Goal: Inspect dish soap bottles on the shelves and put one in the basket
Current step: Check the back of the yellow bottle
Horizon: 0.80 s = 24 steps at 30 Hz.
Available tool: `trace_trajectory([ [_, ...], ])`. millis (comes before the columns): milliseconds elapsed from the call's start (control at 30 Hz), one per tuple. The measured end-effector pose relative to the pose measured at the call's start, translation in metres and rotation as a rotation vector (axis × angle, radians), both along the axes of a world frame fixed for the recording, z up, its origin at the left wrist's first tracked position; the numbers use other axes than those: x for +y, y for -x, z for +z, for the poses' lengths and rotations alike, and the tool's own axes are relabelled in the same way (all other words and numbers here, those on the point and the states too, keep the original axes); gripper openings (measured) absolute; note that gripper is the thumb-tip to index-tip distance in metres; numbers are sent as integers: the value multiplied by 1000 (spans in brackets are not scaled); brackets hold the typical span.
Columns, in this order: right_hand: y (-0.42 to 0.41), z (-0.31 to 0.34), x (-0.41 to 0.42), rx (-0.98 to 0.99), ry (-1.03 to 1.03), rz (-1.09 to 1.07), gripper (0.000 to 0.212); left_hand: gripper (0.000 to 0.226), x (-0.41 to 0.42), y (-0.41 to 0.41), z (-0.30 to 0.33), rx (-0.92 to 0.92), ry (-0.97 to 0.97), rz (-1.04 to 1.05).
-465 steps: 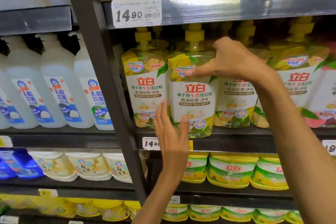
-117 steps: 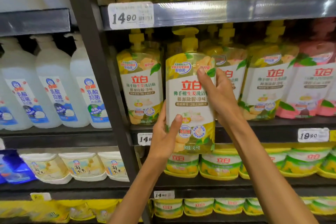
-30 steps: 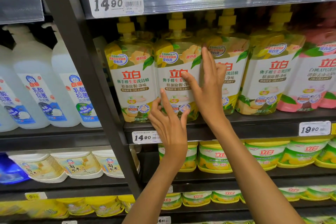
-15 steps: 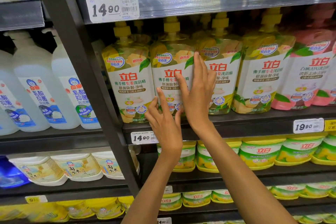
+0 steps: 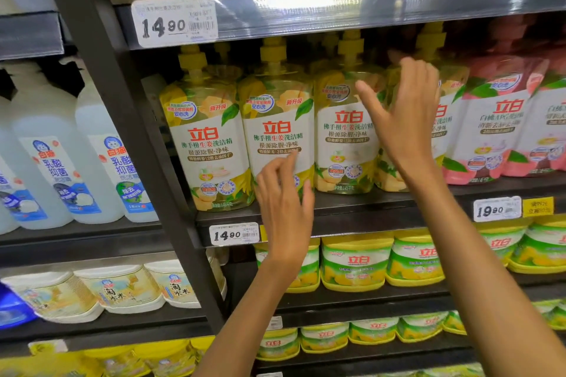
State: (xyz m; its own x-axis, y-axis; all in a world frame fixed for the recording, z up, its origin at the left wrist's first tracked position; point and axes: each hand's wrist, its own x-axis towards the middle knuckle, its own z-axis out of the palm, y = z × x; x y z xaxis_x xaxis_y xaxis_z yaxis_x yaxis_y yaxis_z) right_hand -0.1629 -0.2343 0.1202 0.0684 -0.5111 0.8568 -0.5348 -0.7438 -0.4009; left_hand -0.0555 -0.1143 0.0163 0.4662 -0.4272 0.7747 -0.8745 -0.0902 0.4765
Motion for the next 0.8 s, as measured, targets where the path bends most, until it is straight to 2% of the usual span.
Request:
trace_trajectory([
  [100, 2, 27, -21, 283, -70, -118, 71, 39, -13, 9, 8, -10, -57, -174],
  [167, -1, 38, -23, 480, -131, -105, 79, 41, -20, 11, 9, -19, -76, -189],
  [233, -2, 44, -23, 578, -193, -64, 80, 42, -24, 11, 8, 1, -68, -190],
  [433, 2, 59, -20, 597, -416, -16, 83, 42, -25, 11, 7, 32, -67, -210],
  [600, 18, 65, -13, 529, -359, 86, 80, 48, -21, 10, 10, 72, -81, -280],
  [733, 28, 69, -4, 467, -377, 217, 76, 64, -18, 18, 12, 249, 0, -355],
  [800, 33, 71, 1, 447, -408, 266, 76, 70, -19, 22, 12, 264, 1, -344],
])
